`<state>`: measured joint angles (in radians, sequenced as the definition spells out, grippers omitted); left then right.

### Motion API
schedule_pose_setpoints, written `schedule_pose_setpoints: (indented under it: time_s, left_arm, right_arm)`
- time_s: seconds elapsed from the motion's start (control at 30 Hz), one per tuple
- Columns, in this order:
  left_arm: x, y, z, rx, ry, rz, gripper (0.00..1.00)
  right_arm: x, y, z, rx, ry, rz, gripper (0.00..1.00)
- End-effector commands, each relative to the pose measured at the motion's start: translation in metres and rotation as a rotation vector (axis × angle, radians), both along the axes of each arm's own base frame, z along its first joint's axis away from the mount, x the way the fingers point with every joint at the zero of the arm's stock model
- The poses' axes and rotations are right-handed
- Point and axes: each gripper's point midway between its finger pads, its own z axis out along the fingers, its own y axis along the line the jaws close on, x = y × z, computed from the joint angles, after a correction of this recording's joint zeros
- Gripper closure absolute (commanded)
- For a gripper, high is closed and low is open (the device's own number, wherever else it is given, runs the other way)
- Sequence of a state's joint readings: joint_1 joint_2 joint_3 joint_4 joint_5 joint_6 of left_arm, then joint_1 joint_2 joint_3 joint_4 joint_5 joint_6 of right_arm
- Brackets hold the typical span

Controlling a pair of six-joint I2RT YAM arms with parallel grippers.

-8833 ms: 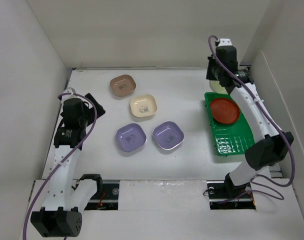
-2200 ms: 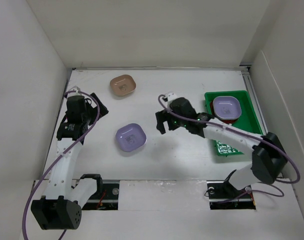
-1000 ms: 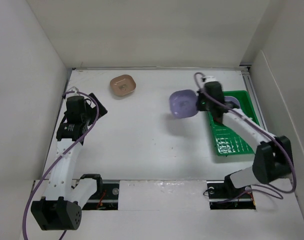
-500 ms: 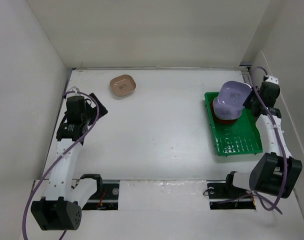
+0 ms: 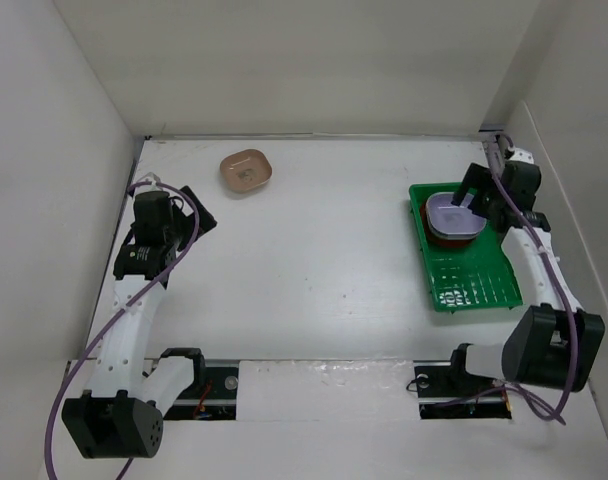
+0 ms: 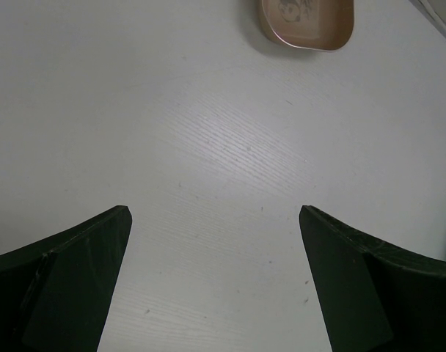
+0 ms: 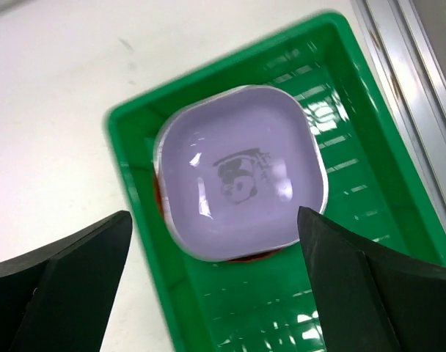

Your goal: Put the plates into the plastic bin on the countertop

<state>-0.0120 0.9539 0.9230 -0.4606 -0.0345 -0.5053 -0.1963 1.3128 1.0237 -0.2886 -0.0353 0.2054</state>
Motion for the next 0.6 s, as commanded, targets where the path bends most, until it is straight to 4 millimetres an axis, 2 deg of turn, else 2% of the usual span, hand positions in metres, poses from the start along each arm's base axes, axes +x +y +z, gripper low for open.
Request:
schedule_pose_setpoints:
  time_s: [0.0, 0.03, 0.07, 0.17, 0.2, 0.23, 0.27, 0.3, 0.33, 0.4, 0.47, 0.53, 0.57]
  left_arm:
    - [0.006, -0.001, 0.003, 0.006, -0.020, -0.013, 0.00]
    - [0.006, 0.000, 0.003, 0.004, -0.020, 0.000, 0.00]
    - [0.009, 0.000, 0.003, 0.004, -0.014, 0.000, 0.00]
    - [0.021, -0.003, -0.003, -0.042, 0.016, 0.023, 0.00]
    - [0.028, -0.004, 0.002, -0.051, 0.005, 0.029, 0.00]
    - [0.037, -0.006, -0.006, -0.068, 0.032, 0.032, 0.00]
    - [0.044, -0.009, -0.004, -0.099, 0.028, 0.040, 0.00]
    - [0.052, -0.010, -0.004, -0.109, 0.028, 0.048, 0.00]
    - [0.066, -0.011, -0.006, -0.121, 0.038, 0.057, 0.00]
    - [0.086, -0.012, -0.008, -0.148, 0.040, 0.078, 0.00]
    - [0.116, -0.013, -0.020, -0.155, 0.054, 0.086, 0.00]
    - [0.137, -0.013, -0.036, -0.166, 0.088, 0.099, 0.00]
    - [0.160, -0.017, -0.052, -0.177, 0.119, 0.087, 0.00]
  right_arm:
    - [0.000, 0.034, 0.082, -0.023, -0.217, 0.087, 0.00]
    - [-0.002, 0.047, 0.089, -0.031, -0.235, 0.124, 0.00]
    - [-0.004, 0.071, 0.093, -0.029, -0.250, 0.182, 0.00]
    - [-0.016, 0.110, 0.107, -0.021, -0.277, 0.322, 0.00]
    - [-0.022, 0.131, 0.104, -0.008, -0.274, 0.385, 0.00]
    - [-0.028, 0.141, 0.107, -0.001, -0.287, 0.418, 0.00]
    - [-0.035, 0.152, 0.105, 0.007, -0.288, 0.454, 0.00]
    - [-0.042, 0.174, 0.109, 0.030, -0.316, 0.536, 0.00]
    - [-0.050, 0.184, 0.100, 0.050, -0.304, 0.568, 0.00]
    - [-0.067, 0.207, 0.104, 0.102, -0.335, 0.663, 0.00]
    - [-0.082, 0.226, 0.096, 0.118, -0.328, 0.735, 0.00]
    - [-0.094, 0.241, 0.097, 0.135, -0.330, 0.783, 0.00]
    - [-0.099, 0.244, 0.094, 0.138, -0.326, 0.796, 0.00]
